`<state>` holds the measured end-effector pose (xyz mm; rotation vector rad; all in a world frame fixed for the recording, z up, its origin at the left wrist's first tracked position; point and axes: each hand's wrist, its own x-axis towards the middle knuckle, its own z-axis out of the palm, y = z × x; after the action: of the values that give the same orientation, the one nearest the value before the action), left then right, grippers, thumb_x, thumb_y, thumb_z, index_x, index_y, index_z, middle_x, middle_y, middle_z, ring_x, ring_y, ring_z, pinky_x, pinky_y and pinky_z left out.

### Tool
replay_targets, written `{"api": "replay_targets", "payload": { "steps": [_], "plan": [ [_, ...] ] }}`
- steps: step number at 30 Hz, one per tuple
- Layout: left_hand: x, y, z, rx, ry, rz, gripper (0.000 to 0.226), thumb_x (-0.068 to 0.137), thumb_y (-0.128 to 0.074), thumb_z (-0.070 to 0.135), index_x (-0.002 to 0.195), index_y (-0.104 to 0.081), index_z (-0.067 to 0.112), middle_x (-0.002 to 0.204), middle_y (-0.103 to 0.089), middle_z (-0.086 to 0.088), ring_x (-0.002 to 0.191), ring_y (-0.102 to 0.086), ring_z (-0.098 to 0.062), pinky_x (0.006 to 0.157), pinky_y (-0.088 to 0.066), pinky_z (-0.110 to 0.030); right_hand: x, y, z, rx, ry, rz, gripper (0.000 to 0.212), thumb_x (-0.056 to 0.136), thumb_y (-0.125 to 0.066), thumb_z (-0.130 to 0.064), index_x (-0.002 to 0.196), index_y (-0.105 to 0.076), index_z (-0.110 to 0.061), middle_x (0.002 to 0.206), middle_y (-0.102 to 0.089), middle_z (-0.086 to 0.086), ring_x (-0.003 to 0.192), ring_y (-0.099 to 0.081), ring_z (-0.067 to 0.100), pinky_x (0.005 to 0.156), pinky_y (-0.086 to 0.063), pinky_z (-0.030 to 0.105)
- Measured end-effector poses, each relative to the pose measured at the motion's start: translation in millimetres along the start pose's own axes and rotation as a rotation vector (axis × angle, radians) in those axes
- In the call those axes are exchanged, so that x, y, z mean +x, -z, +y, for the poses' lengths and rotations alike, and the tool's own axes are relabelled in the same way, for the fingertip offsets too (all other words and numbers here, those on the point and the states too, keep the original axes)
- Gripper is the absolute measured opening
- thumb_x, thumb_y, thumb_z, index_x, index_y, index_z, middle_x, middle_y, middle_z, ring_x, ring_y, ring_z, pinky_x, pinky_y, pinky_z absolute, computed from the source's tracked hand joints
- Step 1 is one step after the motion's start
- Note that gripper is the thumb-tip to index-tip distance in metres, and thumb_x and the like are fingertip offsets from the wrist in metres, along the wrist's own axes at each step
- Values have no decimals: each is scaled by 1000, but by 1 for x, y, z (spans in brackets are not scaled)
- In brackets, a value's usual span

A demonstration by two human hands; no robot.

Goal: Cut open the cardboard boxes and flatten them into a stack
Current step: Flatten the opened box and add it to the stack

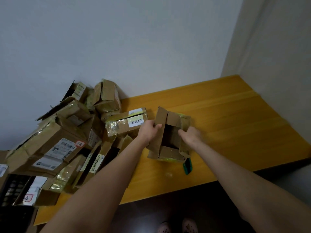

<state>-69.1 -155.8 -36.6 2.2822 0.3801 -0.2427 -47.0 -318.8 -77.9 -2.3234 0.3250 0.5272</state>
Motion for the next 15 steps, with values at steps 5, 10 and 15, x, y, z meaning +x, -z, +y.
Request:
{"api": "replay_targets", "payload": {
  "steps": [5, 10, 15],
  "plan": [
    [0, 8, -3, -73, 52, 3, 18, 97, -55, 28, 102, -58, 11, 93, -59, -4, 89, -58, -22, 86, -51, -40, -4, 9, 3, 191, 38, -38, 20, 99, -39, -19, 91, -54, -7, 80, -52, 9, 69, -51, 23, 61, -43, 33],
    [-1, 18, -2, -48, 34, 27, 14, 97, -55, 28, 96, -55, 14, 92, -58, -3, 88, -56, -21, 78, -45, -34, -12, 10, 3, 433, -10, -78, 21, 101, -36, -12, 102, -57, -9, 92, -58, 13, 83, -55, 27, 90, -52, 52],
    [-4, 27, -6, -75, 56, 36, 26, 98, -54, 27, 112, -61, 6, 102, -63, -10, 99, -61, -28, 88, -49, -41, -18, 10, 0, 453, 4, -94, 29, 100, -36, -9, 117, -57, 1, 107, -63, 27, 99, -61, 42, 94, -47, 56]
  ]
}}
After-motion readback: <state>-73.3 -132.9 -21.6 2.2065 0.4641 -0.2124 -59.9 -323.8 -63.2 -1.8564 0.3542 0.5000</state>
